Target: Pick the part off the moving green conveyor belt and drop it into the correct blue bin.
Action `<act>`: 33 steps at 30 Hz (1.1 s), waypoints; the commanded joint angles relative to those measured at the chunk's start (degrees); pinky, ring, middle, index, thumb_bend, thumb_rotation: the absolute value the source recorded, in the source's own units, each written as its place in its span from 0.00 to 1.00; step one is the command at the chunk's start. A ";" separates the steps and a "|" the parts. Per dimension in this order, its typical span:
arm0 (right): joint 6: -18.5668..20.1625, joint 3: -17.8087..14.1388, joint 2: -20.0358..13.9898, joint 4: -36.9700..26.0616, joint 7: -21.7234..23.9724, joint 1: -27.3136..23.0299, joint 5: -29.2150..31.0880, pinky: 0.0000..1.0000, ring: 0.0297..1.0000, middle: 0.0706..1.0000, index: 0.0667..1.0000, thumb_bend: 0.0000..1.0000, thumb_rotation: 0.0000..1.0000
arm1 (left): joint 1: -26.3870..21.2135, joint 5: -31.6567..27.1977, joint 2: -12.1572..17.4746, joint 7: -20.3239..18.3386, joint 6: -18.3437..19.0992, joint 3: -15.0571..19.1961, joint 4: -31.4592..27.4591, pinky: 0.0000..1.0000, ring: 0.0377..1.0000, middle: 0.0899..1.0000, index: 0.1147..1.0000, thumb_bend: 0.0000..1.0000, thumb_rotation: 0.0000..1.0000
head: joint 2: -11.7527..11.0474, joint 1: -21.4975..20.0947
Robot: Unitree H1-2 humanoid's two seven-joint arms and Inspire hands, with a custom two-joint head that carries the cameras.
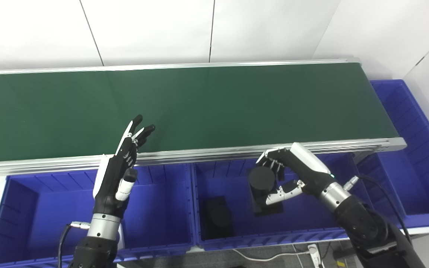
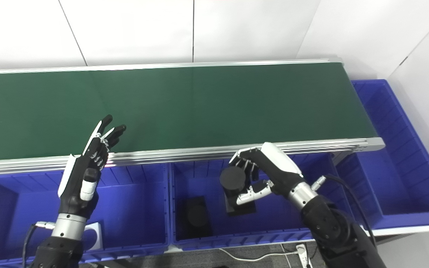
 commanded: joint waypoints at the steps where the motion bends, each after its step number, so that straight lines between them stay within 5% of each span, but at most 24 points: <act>1: -3.52 0.17 -0.58 0.75 -1.10 -0.74 -0.07 0.30 0.38 0.46 0.48 0.52 0.00 | 0.14 -0.01 -0.12 -0.26 -0.83 -0.30 -1.94 0.97 0.92 0.86 0.96 0.95 1.00 | 0.12 0.41; 10: -3.10 1.86 1.10 5.80 -3.08 -0.45 -2.91 0.33 0.39 0.45 0.47 0.52 0.00 | 0.54 -0.57 -0.04 -0.63 -1.13 -0.18 -1.41 0.98 0.92 0.87 0.96 0.96 1.00 | 0.10 1.15; 26: -9.48 4.88 4.45 19.47 -14.65 -4.05 -9.72 0.32 0.37 0.43 0.49 0.52 0.00 | 0.44 -0.28 -0.34 -0.78 -1.40 -0.04 -1.50 0.96 0.90 0.83 0.96 0.97 1.00 | -0.53 3.07; 33: -8.59 4.39 5.57 20.34 -18.56 -4.05 -11.15 0.33 0.37 0.43 0.50 0.52 0.00 | 0.77 0.11 -0.05 -0.88 -0.62 0.18 -2.59 0.95 0.88 0.82 0.97 0.97 1.00 | -0.27 3.13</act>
